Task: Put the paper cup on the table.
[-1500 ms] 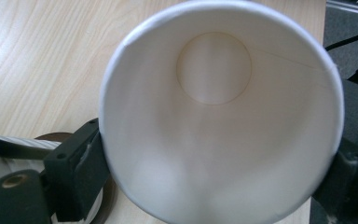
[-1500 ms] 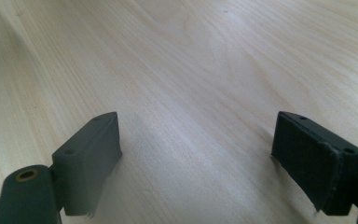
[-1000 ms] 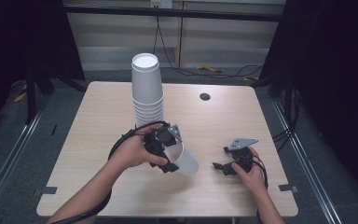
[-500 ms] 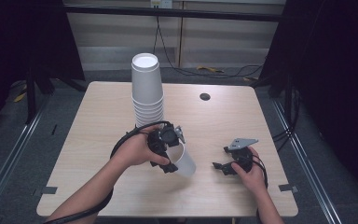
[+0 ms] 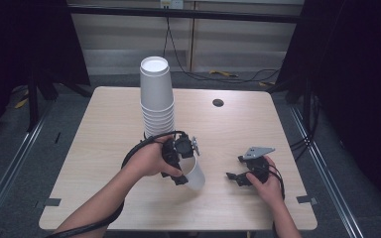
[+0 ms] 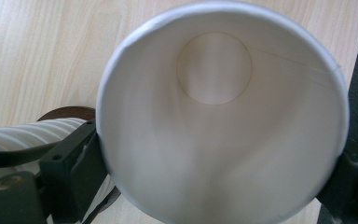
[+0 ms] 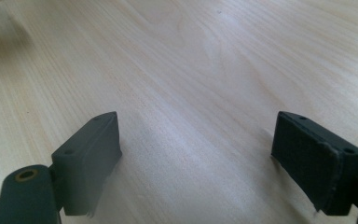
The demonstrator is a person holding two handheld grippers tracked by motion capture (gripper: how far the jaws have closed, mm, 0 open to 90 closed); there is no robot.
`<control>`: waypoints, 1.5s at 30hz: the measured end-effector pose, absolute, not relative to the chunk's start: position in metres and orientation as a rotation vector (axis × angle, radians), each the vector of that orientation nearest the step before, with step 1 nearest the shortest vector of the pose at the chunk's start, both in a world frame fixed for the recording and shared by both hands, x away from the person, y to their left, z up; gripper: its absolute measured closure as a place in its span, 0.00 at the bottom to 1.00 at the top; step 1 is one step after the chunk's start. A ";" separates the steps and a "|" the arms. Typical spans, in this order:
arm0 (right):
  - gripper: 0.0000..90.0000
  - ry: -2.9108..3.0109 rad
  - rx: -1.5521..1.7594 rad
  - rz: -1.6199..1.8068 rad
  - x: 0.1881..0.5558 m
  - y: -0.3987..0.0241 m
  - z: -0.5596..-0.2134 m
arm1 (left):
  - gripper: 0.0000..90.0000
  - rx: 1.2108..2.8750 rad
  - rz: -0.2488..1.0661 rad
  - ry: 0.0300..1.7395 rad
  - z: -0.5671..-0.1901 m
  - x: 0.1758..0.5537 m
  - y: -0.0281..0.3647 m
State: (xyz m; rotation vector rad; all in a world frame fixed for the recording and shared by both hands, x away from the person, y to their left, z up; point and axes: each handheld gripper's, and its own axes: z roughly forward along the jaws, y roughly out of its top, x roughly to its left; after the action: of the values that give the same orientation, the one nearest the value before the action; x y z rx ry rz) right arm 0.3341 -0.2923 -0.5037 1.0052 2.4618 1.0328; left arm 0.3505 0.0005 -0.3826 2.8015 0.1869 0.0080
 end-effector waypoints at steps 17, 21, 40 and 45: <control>0.17 2.461 1.006 1.033 0.334 -0.292 -0.504 | 0.08 2.790 0.015 0.098 -0.393 0.348 -0.003; 0.17 2.462 1.007 1.032 0.334 -0.292 -0.504 | 0.08 2.774 0.012 0.098 -0.398 0.349 -0.004; 0.17 2.464 1.006 1.032 0.334 -0.292 -0.504 | 0.06 2.712 0.043 0.111 -0.409 0.350 -0.014; 0.17 2.463 1.007 1.033 0.334 -0.292 -0.504 | 0.06 2.682 0.029 0.117 -0.413 0.351 -0.014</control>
State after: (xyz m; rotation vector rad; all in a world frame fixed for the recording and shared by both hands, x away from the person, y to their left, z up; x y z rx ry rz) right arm 0.3337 -0.2921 -0.5036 1.0073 2.4629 1.0330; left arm 0.3513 -0.0138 -0.4131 2.6817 0.1169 0.0288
